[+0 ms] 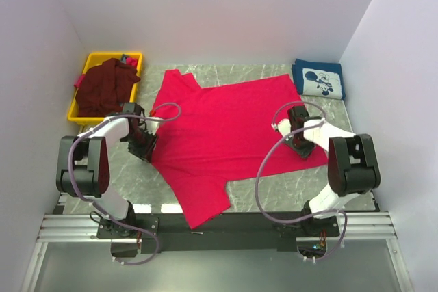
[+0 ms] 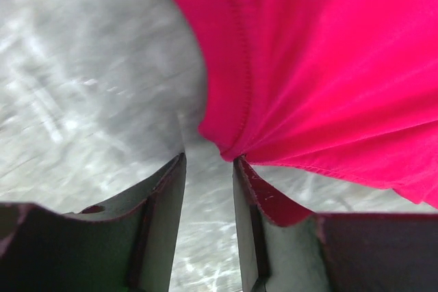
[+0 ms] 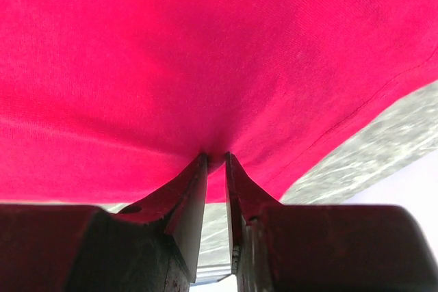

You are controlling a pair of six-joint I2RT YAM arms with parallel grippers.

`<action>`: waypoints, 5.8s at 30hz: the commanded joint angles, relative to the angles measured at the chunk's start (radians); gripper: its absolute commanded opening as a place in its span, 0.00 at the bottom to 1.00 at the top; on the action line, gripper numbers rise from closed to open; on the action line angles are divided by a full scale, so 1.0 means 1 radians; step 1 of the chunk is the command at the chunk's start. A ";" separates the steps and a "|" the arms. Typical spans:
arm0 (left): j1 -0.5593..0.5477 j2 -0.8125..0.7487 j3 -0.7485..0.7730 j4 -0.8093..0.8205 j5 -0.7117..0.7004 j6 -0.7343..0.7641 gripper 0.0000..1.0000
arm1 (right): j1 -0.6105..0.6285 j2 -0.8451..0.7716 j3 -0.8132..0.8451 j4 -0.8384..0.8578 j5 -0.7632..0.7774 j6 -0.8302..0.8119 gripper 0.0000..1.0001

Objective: Fold and stack the t-shirts
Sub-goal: Flatten the tshirt out, then fold the tshirt

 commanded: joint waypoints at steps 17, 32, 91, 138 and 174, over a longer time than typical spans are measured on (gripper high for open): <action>-0.199 -0.301 0.017 -0.140 0.052 0.173 0.46 | 0.012 -0.198 0.131 -0.348 -0.279 0.044 0.28; -0.364 -0.132 -0.203 -0.007 -0.192 0.179 0.31 | 0.010 0.000 -0.014 -0.175 -0.124 0.033 0.20; -0.532 -0.433 0.023 -0.285 0.151 0.469 0.37 | 0.032 -0.127 0.072 -0.322 -0.181 0.054 0.22; 0.046 0.300 0.965 -0.075 0.414 0.028 0.68 | -0.120 0.306 0.863 -0.072 -0.323 0.444 0.33; 0.046 0.481 0.971 0.150 0.271 -0.060 0.66 | -0.129 0.902 1.444 -0.199 -0.110 0.528 0.42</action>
